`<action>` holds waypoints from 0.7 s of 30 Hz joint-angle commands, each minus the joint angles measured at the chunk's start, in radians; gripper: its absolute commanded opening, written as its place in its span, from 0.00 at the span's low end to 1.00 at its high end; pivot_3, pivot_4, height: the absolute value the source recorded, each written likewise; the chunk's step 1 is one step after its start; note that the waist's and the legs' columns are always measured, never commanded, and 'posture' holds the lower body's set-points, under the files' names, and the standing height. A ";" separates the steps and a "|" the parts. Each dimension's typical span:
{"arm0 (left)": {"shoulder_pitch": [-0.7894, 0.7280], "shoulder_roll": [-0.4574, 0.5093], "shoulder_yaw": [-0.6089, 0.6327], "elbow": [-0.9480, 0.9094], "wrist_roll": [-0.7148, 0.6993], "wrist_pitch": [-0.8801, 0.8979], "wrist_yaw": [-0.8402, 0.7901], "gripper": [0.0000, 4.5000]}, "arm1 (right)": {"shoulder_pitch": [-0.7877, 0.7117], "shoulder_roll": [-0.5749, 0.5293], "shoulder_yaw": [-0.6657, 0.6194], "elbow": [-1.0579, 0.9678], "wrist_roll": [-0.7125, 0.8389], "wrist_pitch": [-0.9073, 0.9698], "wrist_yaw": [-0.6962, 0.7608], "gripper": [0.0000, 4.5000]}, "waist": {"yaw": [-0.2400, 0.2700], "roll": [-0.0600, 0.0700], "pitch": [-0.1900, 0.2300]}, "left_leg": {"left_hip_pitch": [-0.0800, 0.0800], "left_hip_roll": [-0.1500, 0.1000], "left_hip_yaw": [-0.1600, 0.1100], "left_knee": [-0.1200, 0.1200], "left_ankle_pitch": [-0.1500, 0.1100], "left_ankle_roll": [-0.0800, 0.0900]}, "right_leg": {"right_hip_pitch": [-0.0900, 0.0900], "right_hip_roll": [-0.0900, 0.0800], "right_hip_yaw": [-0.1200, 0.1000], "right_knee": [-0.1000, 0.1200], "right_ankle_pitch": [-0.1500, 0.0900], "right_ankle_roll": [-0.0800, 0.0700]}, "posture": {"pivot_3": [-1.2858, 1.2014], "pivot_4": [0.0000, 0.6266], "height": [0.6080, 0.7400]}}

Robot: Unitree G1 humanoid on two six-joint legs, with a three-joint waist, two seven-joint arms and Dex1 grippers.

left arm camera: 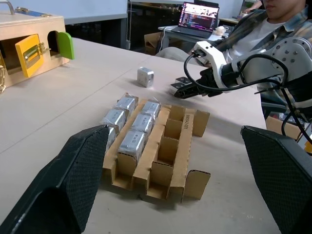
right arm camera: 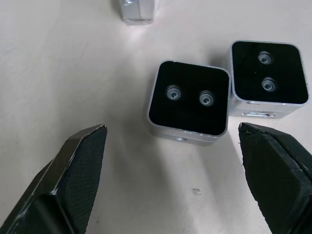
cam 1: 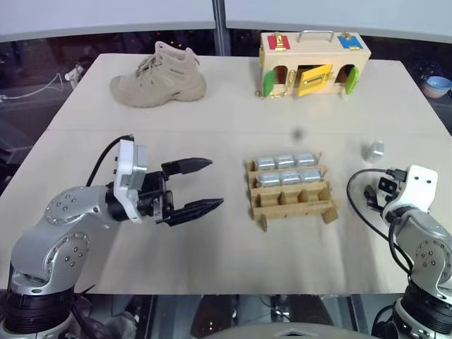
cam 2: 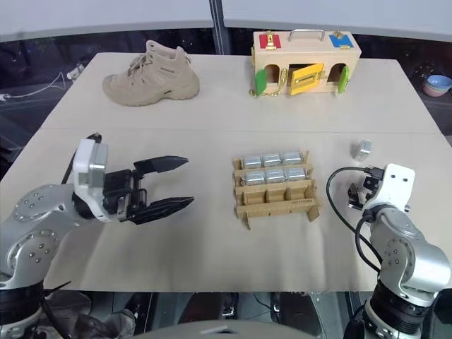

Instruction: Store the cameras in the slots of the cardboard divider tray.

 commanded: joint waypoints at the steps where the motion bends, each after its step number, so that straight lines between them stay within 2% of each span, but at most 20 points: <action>1: 0.000 0.004 0.017 -0.027 -0.010 -0.018 -0.004 1.00 | -0.018 0.001 -0.003 0.004 -0.018 -0.037 0.007 0.95 | 0.000 0.000 0.000 | 0.000 0.000 0.000 0.000 0.000 0.000 | 0.000 0.000 0.000 0.000 0.000 0.000 | 0.52 0.24 1.00; 10: 0.019 0.004 0.024 -0.044 -0.006 -0.019 0.015 1.00 | -0.036 -0.001 0.019 0.065 -0.048 -0.099 0.021 0.95 | -0.004 0.000 0.000 | 0.000 0.000 0.000 0.000 0.000 0.000 | 0.000 0.000 0.000 0.000 0.000 -0.001 | 0.52 0.24 1.00; 13: 0.028 0.006 0.023 -0.051 -0.002 -0.021 0.018 1.00 | -0.032 -0.007 0.023 0.077 -0.055 -0.103 0.024 0.76 | -0.005 0.000 0.000 | 0.000 0.000 0.000 0.000 0.000 0.000 | 0.000 0.000 0.000 0.000 0.000 -0.001 | 0.52 0.24 1.00; 15: 0.033 0.005 0.026 -0.051 -0.003 -0.021 0.019 1.00 | -0.030 -0.007 0.023 0.082 -0.057 -0.115 0.030 0.57 | -0.007 0.000 0.000 | 0.000 0.000 0.000 0.000 0.000 0.000 | 0.000 0.000 0.000 0.000 0.001 -0.001 | 0.52 0.24 1.00; 17: 0.037 0.005 0.027 -0.052 -0.002 -0.023 0.019 1.00 | -0.028 -0.007 0.025 0.084 -0.060 -0.122 0.035 0.42 | -0.011 0.000 0.000 | 0.000 0.000 0.000 0.000 0.000 0.000 | 0.000 0.000 0.000 0.000 0.000 -0.001 | 0.52 0.24 1.00; 21: 0.034 -0.001 0.016 -0.054 0.007 -0.002 0.075 1.00 | 0.010 -0.069 0.083 0.062 -0.073 -0.122 0.083 0.42 | -0.013 0.000 0.000 | 0.000 0.000 0.000 0.000 0.000 0.000 | 0.000 0.000 0.000 0.000 0.001 -0.001 | 0.52 0.24 1.00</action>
